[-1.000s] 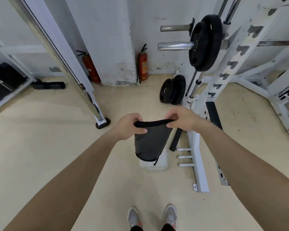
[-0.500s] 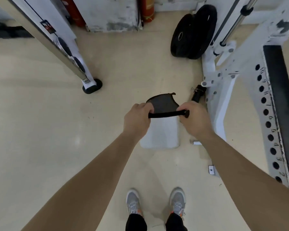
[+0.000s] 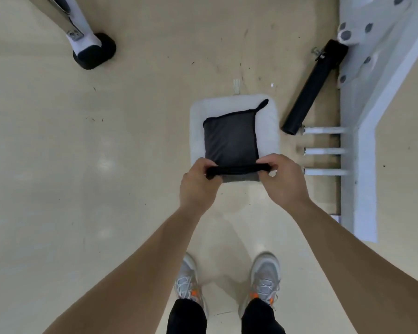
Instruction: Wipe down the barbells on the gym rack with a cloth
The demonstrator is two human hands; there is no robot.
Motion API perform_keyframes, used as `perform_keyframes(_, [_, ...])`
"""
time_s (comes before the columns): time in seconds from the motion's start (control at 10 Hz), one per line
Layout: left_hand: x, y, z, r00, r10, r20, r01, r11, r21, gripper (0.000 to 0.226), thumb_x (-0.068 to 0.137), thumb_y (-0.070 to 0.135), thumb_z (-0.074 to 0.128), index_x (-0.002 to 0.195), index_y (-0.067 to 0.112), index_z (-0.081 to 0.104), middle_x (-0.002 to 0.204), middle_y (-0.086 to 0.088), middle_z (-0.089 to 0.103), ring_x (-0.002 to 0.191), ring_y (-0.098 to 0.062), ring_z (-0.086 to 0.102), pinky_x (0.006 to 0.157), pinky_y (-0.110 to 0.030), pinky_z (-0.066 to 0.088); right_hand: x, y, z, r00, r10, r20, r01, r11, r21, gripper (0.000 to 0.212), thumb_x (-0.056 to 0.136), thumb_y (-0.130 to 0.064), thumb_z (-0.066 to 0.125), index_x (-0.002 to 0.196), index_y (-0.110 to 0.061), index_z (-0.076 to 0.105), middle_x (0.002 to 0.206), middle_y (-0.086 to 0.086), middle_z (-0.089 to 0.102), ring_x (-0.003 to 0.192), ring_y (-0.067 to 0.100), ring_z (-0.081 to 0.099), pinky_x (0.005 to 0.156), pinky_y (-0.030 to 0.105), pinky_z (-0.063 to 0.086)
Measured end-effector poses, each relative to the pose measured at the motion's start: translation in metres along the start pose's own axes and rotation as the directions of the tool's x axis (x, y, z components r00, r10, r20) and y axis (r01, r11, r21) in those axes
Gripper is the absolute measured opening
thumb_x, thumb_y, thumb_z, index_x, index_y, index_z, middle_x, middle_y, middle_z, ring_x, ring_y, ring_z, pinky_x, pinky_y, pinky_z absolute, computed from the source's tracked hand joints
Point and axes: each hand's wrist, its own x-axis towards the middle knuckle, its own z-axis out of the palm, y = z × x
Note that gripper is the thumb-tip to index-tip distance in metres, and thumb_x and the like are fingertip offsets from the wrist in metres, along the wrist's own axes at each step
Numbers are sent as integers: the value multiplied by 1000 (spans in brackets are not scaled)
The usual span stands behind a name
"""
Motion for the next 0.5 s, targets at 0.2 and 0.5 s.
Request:
perform_keyframes(0.2, [50, 50, -31, 995, -9, -104, 0, 996, -93, 51, 85, 27, 70, 132, 30, 49, 117, 14, 64, 96, -10, 60, 80, -24, 46, 60, -52, -22, 997, -4, -71, 0, 999, -53, 43, 93, -21, 61, 135, -25, 56, 138, 0, 48, 106, 18, 58, 89, 31, 47])
perform_keyframes(0.5, [-7, 67, -81, 991, -109, 72, 86, 960, 266, 63, 90, 39, 57, 149, 29, 36, 143, 4, 52, 124, -22, 54, 94, -35, 44, 18, -91, -71, 991, 102, 86, -65, 931, -359, 54, 94, -28, 56, 147, -22, 41, 146, 5, 39, 119, 29, 54, 91, 44, 52])
